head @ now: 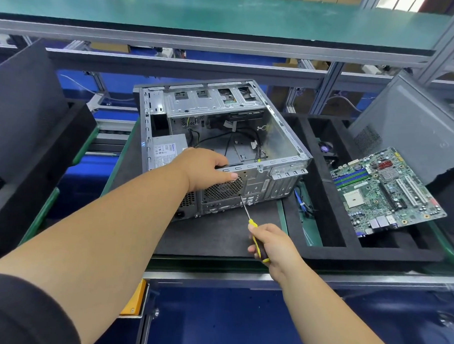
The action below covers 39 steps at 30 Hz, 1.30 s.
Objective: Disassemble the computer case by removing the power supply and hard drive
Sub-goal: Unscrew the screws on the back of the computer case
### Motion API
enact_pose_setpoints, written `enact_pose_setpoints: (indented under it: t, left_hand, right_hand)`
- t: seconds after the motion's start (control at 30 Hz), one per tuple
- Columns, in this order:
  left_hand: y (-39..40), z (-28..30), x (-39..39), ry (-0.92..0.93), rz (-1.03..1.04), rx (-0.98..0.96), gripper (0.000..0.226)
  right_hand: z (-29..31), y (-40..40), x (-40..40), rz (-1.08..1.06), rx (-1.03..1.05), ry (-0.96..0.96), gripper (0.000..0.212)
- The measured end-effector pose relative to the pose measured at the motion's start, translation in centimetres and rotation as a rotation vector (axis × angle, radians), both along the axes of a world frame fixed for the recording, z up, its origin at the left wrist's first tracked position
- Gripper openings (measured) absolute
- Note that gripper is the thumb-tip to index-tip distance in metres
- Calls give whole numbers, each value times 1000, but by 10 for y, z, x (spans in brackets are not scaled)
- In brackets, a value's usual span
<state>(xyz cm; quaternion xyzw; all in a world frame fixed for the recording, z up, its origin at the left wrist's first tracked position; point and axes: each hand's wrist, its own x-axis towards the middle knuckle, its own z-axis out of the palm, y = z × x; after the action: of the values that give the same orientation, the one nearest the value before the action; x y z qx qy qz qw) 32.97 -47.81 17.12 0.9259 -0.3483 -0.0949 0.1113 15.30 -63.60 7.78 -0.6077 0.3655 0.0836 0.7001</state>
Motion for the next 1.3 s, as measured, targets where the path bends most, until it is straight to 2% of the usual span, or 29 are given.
enact_pose_setpoints:
  t: [0.07, 0.2, 0.3, 0.37, 0.67, 0.8, 0.93, 1.13, 1.3]
  left_hand:
    - [0, 1, 0, -1, -4, 0, 49]
    - [0, 2, -2, -3, -6, -7, 49]
    - [1, 3, -2, -3, -3, -8, 47]
    - [0, 2, -1, 1, -2, -14, 45]
    - [1, 0, -1, 28, 19, -11, 57]
    - [0, 1, -2, 39, 28, -14, 59]
    - [-1, 4, -3, 35, 9, -1, 52]
    - [-1, 7, -6, 39, 15, -4, 51]
    - [0, 8, -7, 47, 11, -8, 47]
  right_hand:
    - [-1, 0, 1, -4, -1, -16, 19]
    - [3, 4, 5, -67, 163, 15, 19]
    - [3, 5, 2, -93, 296, 59, 34]
    - [2, 5, 0, -85, 315, 58, 38]
    - [8, 8, 5, -55, 122, 108, 31]
    - [4, 8, -1, 65, -213, 1, 21]
    - [5, 8, 1, 12, -400, -81, 24]
    - [12, 8, -1, 84, -298, -25, 19]
    - [12, 4, -8, 18, -220, -72, 8]
